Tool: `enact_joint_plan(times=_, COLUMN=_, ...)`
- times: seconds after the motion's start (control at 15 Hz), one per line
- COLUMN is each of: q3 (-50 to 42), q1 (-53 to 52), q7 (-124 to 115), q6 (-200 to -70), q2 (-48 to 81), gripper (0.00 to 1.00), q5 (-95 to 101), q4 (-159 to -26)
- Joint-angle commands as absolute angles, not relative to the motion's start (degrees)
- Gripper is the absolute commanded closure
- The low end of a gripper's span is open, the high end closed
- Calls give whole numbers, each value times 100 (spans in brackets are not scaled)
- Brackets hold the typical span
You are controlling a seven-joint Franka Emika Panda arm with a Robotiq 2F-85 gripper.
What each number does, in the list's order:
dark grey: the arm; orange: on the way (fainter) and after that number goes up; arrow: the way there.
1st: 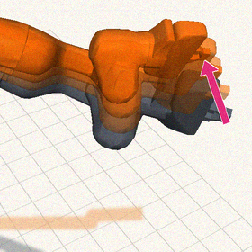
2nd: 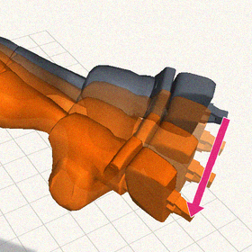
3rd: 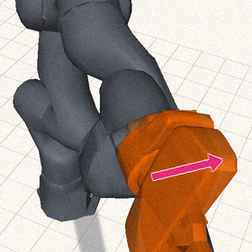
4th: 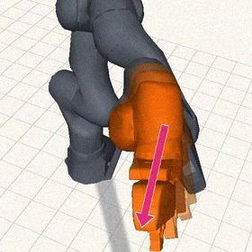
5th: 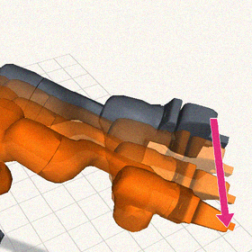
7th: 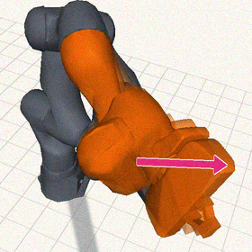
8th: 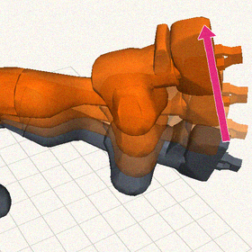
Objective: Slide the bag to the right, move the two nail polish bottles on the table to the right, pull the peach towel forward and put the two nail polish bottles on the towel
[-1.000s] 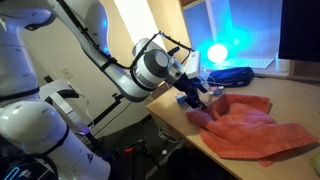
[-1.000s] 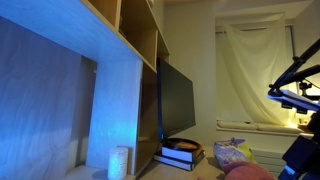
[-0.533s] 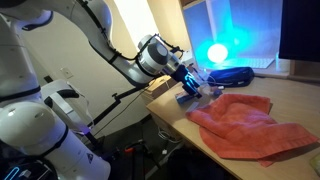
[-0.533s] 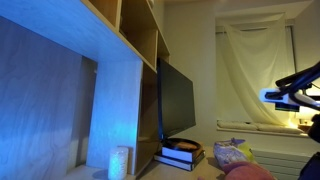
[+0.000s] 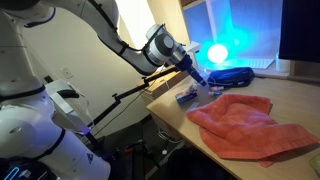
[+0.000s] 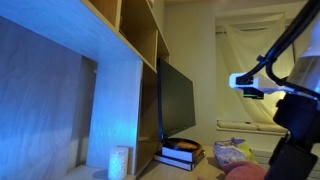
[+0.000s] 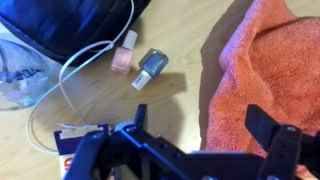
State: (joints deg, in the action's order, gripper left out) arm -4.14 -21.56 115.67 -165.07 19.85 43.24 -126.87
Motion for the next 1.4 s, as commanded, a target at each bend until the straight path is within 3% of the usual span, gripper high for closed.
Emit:
enact_joint_plan(times=0.0, q3=452, q1=-1325, q7=12336, q6=-16302, q2=2238, gripper=0, q5=3906, q4=-12306)
enact_joint_plan(times=0.07, q3=-21, q1=-1778, q7=12057, q6=-16495, q2=2115, gripper=0, q5=4015, q4=-12525)
enact_joint_plan(times=0.13, q3=379, q1=-1372, q7=12068, q6=-16435, q2=2168, gripper=0, q5=4123, q4=-12452)
enact_joint_plan(times=0.67, q3=768, q1=-1050, q7=12389, q6=-16588, q2=2555, gripper=0, q5=3889, q4=-12184)
enact_joint_plan(times=1.33, q3=795, q1=-1265, q7=11738, q6=-16544, q2=3505, gripper=0, q5=3827, q4=-11044)
